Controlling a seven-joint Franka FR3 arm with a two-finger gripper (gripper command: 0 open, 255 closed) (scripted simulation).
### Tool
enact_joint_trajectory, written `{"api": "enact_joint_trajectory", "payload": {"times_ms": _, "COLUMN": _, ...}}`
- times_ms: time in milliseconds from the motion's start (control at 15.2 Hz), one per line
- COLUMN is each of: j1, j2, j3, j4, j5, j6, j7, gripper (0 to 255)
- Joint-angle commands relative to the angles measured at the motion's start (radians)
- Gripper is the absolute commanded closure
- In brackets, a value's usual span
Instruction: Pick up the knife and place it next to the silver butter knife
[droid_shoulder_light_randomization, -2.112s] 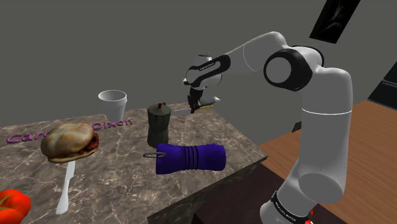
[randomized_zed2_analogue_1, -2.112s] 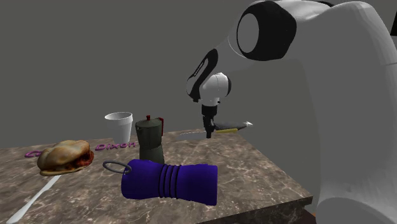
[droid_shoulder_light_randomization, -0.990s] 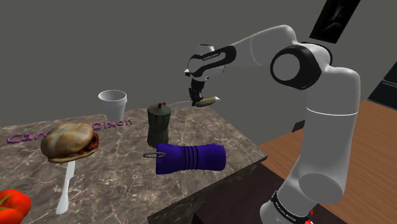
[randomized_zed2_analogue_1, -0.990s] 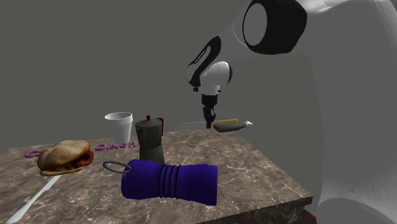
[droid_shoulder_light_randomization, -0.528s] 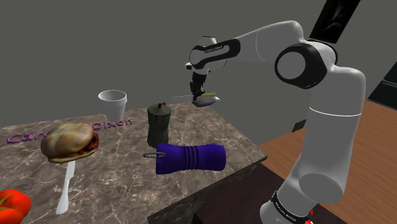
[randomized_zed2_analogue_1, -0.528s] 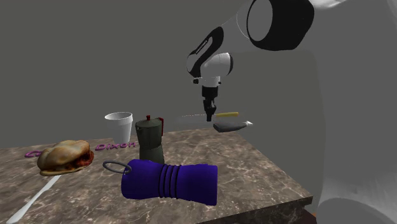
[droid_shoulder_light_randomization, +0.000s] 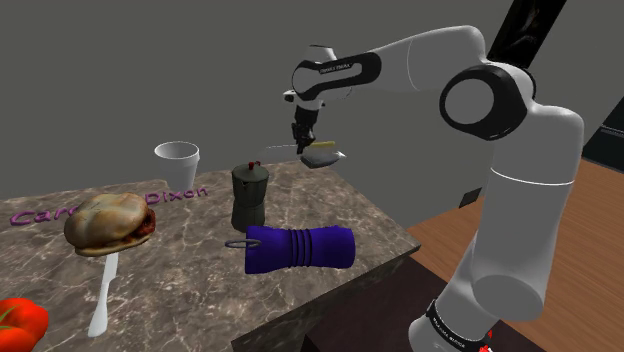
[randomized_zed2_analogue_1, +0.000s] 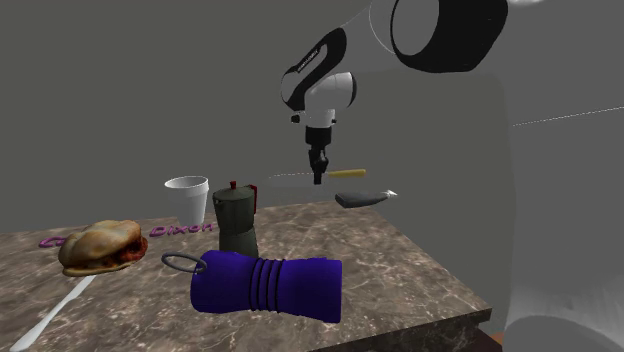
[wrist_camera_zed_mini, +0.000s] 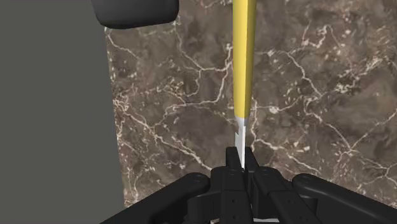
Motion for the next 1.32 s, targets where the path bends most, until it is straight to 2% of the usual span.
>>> {"api": "enact_joint_trajectory", "payload": {"times_ms": 0, "j1": 0.029, "j2": -0.003, "j3": 0.014, "j4": -0.004, "j5": -0.007, "j6": 0.002, "j7": 0.046, "gripper": 255}}
{"api": "enact_joint_trajectory", "payload": {"times_ms": 660, "j1": 0.167, "j2": 0.018, "j3": 0.087, "j4": 0.033, "j5": -0.035, "j6": -0.010, "j7": 0.267, "gripper": 255}}
{"api": "enact_joint_trajectory", "payload": {"times_ms": 1254, "j1": 0.283, "j2": 0.116, "j3": 0.146, "j4": 0.180, "j5": -0.051, "j6": -0.061, "j7": 0.451, "gripper": 255}}
